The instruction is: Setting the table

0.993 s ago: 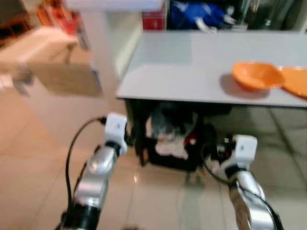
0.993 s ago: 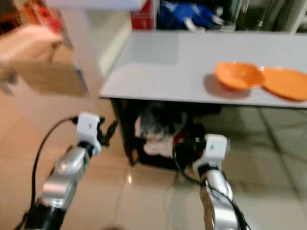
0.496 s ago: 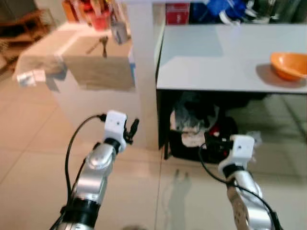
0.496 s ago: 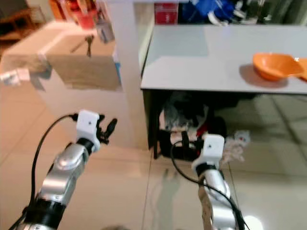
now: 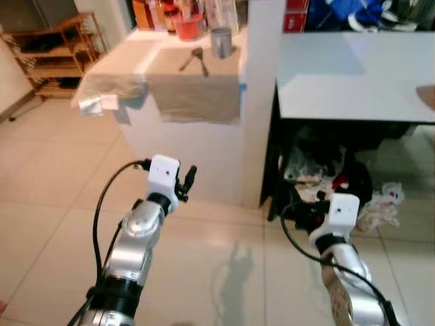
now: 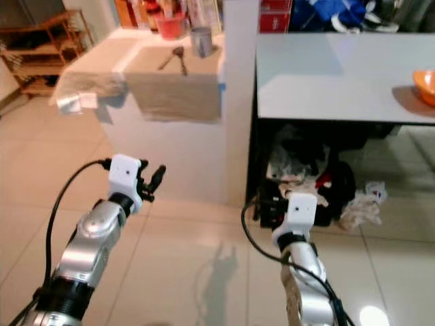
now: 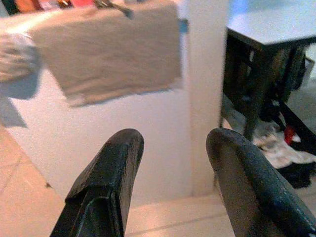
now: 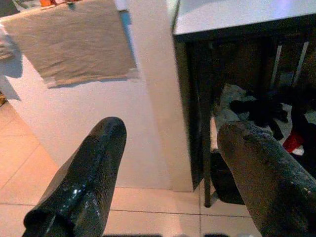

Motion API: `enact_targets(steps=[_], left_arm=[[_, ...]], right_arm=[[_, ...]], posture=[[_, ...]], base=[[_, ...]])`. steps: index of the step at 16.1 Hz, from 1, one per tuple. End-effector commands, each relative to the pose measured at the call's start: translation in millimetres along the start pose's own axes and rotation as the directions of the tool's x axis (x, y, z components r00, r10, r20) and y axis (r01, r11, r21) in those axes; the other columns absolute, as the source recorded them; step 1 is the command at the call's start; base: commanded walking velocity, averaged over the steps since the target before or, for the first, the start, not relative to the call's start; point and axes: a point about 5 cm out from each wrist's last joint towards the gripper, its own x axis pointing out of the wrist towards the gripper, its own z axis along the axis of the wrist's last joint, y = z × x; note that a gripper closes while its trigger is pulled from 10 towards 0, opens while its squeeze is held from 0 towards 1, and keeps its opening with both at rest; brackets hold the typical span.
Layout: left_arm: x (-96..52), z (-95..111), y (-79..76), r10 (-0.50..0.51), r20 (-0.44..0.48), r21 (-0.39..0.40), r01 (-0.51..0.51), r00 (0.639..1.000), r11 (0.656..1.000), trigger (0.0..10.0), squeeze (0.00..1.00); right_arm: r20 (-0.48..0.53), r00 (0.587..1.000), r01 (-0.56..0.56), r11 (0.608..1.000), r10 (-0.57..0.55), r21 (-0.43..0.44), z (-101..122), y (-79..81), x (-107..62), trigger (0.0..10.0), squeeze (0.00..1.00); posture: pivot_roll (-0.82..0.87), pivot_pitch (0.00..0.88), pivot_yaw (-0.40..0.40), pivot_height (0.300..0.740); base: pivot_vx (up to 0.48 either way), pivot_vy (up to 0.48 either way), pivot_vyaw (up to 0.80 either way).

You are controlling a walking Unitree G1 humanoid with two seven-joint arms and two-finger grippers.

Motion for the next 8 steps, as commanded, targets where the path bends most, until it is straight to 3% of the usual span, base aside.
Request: enact_targets(steps=[1, 2, 8], left_arm=[[-2.1, 1, 8.9, 0.030, 0.009, 0.028, -0.030, 1.000, 0.999, 10.0, 0.00], [-1.7, 1, 8.7, 0.030, 0.012, 0.031, -0.031, 0.999, 0.999, 10.0, 0.00], [2.7, 5, 4.4, 0.023, 0.035, 0.027, -0.024, 0.999, 0.999, 10.0, 0.00]], right_arm=[[0.027, 1.000, -0.014, 1.000, 0.014, -0.004, 4, 6.1, 2.1, 10.0, 0.00], [0.041, 0.999, -0.016, 1.000, 0.016, -0.016, 6, 6.4, 2.7, 10.0, 0.00], [0.088, 0.996, -0.008, 0.998, 0.013, -0.055, 15, 5.7, 7.2, 10.0, 0.00]], posture=[[-0.04, 0.000, 0.053, 0.740], [-0.05, 0.000, 0.053, 0.740], [-0.04, 0.000, 0.050, 0.740]], base=[[0.000, 0.000, 0.00], [0.000, 0.000, 0.00], [0.437, 0.000, 0.00]])
